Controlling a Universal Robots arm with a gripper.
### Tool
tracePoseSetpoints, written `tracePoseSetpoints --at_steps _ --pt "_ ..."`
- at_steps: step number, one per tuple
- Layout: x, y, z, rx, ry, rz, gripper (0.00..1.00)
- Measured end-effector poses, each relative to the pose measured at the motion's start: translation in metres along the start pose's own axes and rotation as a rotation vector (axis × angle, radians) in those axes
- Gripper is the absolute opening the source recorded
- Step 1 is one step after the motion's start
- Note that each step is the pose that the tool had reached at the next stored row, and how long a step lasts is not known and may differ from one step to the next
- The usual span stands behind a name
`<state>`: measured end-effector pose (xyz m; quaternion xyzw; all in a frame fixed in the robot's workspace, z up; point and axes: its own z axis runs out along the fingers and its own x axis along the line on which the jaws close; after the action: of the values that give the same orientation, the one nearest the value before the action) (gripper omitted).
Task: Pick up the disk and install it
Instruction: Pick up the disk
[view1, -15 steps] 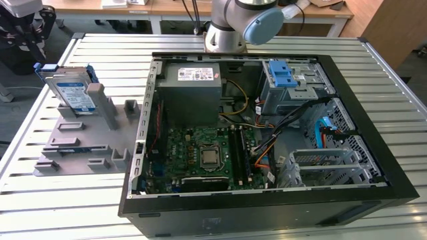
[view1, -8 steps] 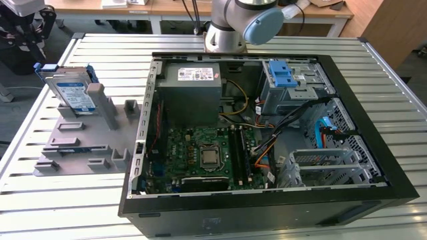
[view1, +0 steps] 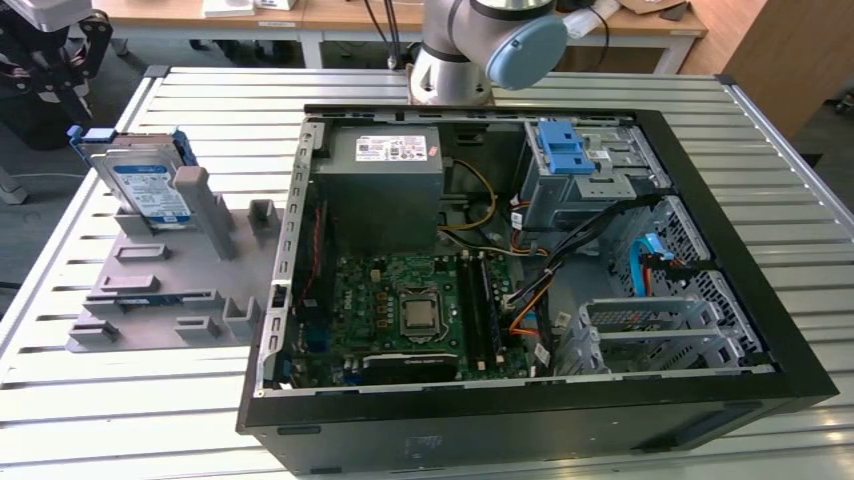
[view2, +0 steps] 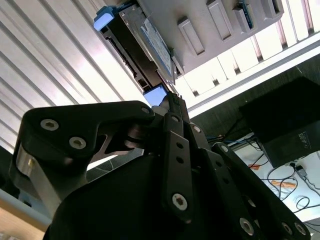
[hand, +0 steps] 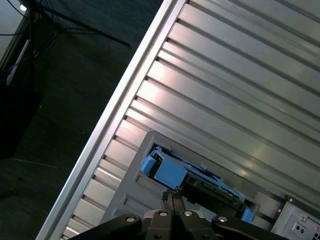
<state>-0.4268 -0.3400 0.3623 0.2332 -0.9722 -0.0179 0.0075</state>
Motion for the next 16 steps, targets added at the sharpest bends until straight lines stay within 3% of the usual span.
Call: tracePoseSetpoints --at_steps 12,16 --pt "0.0000 0.0000 0.0000 0.0000 0.0000 -0.001 0.11" --pt "0.0000 0.0000 0.0000 0.0002 0.0009 -0.024 0.11"
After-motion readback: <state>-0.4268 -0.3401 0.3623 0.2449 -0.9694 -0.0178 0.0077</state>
